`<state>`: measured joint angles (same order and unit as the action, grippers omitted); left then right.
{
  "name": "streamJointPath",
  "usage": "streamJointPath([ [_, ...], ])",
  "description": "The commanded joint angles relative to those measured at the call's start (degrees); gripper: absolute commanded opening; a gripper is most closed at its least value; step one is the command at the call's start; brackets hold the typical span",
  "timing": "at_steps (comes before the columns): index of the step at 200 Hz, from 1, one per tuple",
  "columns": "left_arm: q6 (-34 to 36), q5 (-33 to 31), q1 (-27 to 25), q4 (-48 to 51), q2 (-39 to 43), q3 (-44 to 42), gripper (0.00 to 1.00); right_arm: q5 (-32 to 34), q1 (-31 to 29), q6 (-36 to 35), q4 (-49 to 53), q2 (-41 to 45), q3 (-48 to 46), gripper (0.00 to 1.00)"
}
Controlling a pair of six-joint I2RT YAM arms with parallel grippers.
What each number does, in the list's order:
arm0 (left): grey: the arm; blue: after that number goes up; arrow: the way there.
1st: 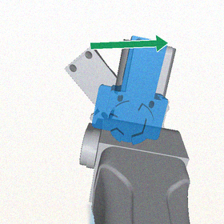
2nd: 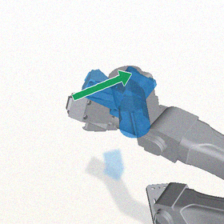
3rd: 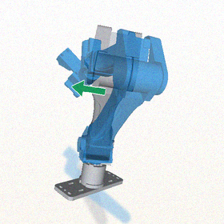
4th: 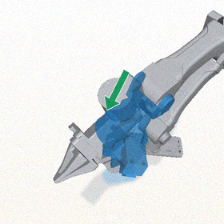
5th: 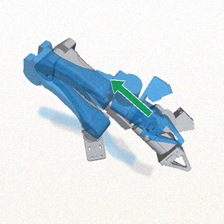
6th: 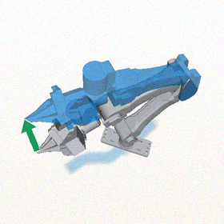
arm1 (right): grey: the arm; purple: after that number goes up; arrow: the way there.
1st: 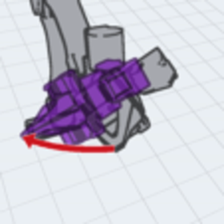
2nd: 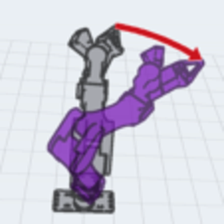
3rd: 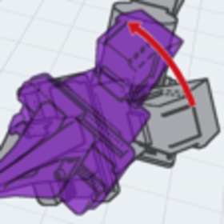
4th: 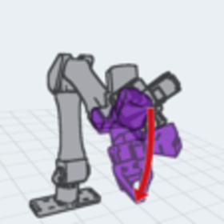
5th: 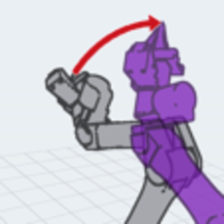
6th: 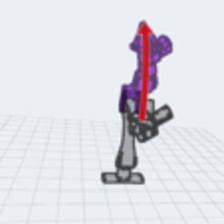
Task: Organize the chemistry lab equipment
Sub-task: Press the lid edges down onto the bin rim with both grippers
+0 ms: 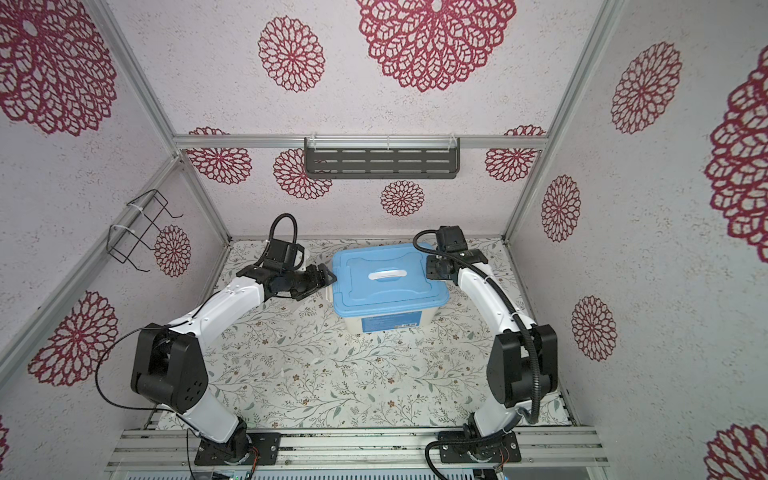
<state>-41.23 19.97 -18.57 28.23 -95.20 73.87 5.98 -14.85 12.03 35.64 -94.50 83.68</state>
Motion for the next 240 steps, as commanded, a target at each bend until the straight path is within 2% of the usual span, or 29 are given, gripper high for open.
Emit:
streamJointPath([
  [1,0.3,4.6,0.2,0.5,2.5,-2.0,0.85,-3.7,-2.2,-1.0,11.4,-1.6,-1.8,0.42],
  [32,1.5,2.4,1.5,1.8,5.4,-3.4,0.86,-5.1,-2.2,-1.4,12.5,-1.9,0.5,0.46],
  [61,1.6,4.4,2.0,2.1,6.4,-4.5,0.87,-5.4,-2.1,-1.3,13.4,-1.9,3.9,0.52],
  [84,-3.5,7.9,2.0,-5.9,7.0,-8.6,0.92,-7.2,-1.4,-1.1,13.4,-1.6,5.7,0.62],
  [105,-9.0,10.9,1.8,-15.5,7.1,-12.3,0.95,-13.7,2.1,0.4,12.2,-1.5,5.8,0.68],
  [134,-9.9,8.7,1.7,-19.5,7.1,-13.3,0.96,-23.6,6.1,1.4,7.2,-0.8,2.6,0.71],
  [176,-13.3,10.4,1.5,-28.2,5.5,-15.7,0.93,-38.1,8.1,4.7,-4.6,1.4,-5.5,0.74],
  [240,-12.2,8.9,1.2,-27.1,6.0,-14.1,0.87,-40.2,8.1,5.0,-8.5,3.6,-8.5,0.7],
])
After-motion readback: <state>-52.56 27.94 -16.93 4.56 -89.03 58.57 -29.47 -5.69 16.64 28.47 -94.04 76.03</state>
